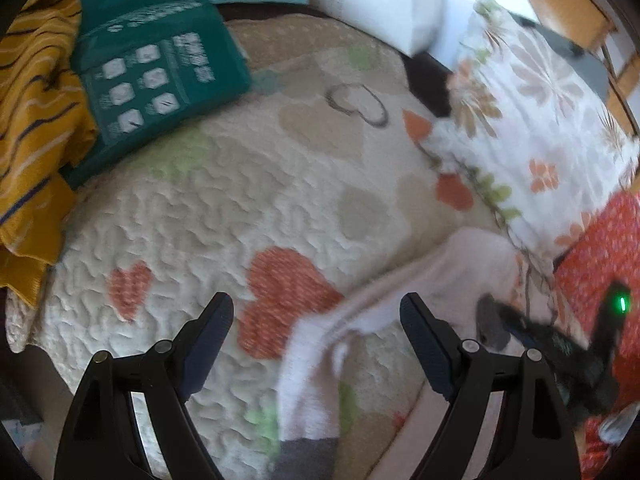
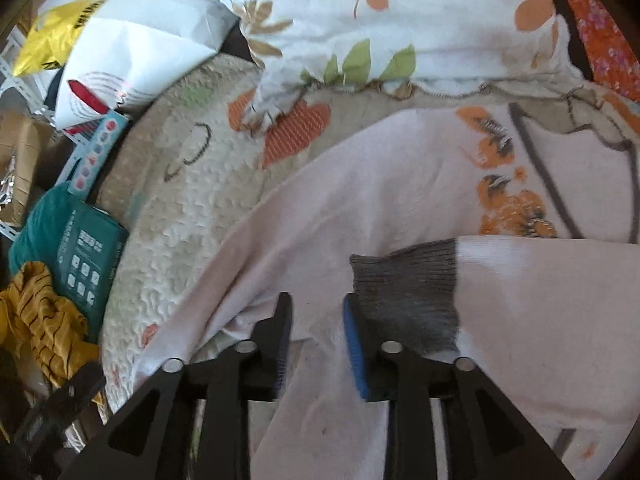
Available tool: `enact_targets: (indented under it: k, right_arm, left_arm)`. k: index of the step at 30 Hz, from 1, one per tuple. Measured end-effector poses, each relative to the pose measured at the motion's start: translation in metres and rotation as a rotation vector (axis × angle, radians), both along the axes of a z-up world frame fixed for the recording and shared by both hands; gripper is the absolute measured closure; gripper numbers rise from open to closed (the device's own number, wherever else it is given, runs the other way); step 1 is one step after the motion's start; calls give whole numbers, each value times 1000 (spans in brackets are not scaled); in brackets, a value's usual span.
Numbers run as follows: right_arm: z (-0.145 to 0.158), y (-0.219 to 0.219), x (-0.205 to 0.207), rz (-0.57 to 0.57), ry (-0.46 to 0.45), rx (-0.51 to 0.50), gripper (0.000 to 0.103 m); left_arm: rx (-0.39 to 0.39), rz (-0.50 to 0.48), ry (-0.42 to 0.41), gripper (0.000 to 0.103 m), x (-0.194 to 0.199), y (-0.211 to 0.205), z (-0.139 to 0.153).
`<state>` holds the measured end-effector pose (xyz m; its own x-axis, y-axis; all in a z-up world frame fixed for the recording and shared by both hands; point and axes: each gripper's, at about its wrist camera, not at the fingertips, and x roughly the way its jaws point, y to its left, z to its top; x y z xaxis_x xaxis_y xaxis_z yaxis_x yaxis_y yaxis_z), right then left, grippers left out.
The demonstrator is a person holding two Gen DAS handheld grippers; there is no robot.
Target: Fold small clothes
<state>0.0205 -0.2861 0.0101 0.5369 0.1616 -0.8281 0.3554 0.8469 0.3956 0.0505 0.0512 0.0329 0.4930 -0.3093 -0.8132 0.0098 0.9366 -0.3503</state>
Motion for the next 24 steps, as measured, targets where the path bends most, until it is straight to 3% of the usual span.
enact_targets:
  k: [4,9,15,24]
  right_arm:
    - [7,7,-26,33,4,-34,67]
    - [-4,41,-54,118,2,57,66]
    - [-12,119,-68,291,-27,103,51]
    - [-19,216,-87,522,-61,-89,45]
  left_arm:
    - [-24,95,3,19,4,37,3]
    - [-38,204,19,19,4,77,1]
    - [-31,208,42,19,3,89,-7]
    - [-53,236,52,19,3,100,-8]
